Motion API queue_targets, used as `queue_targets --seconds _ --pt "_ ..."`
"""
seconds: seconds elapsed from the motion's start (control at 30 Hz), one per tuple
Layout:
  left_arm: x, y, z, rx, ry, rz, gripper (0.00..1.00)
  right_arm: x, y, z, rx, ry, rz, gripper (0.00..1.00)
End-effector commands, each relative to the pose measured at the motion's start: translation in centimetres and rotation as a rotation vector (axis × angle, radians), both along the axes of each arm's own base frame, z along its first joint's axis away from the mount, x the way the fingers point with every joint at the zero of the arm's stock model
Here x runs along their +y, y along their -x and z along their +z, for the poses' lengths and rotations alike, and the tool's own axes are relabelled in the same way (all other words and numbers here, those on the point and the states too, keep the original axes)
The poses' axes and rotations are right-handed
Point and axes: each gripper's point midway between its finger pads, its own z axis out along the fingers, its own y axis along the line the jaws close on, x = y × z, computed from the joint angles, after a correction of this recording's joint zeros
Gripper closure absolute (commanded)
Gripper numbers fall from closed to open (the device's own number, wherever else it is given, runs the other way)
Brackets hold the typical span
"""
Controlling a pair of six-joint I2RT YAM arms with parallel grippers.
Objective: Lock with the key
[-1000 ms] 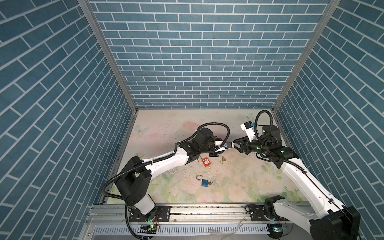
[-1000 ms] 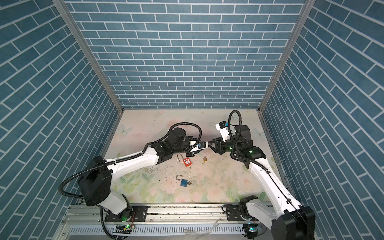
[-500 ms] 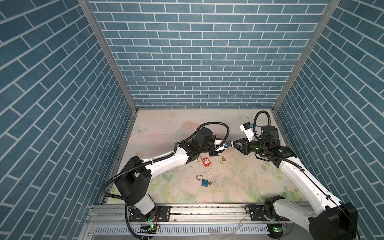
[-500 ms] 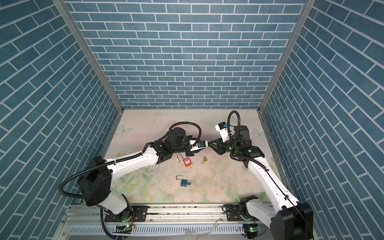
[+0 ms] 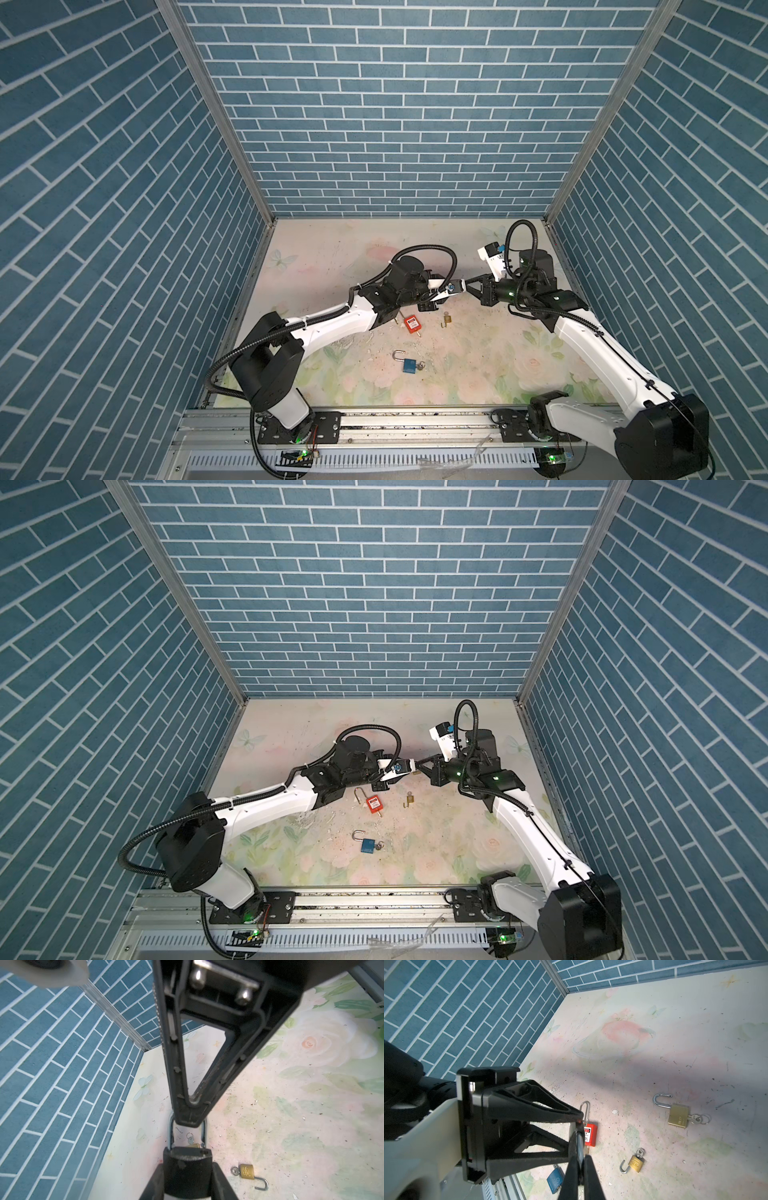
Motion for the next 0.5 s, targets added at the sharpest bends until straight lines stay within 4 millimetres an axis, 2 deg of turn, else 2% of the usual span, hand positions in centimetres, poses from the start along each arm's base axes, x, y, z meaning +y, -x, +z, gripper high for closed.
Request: queue_targets --seconds 0.0,0.2,0.47 --pt "-0.9 -0.5 2.6 -0.084 0.093 0.021 0.96 0.6 0.3 -0.3 0.040 -0.027 0.024 1.00" --pt "-1.3 -0.9 2.9 -0.134 0.106 0.065 0.96 1.1 0.2 -0.5 0.074 -0.058 0.040 1.00" --pt "-1.7 -0.9 4.3 -0.167 0.146 0.071 0.96 1.2 -0.2 -1.9 0.122 -0.054 0.033 1.00"
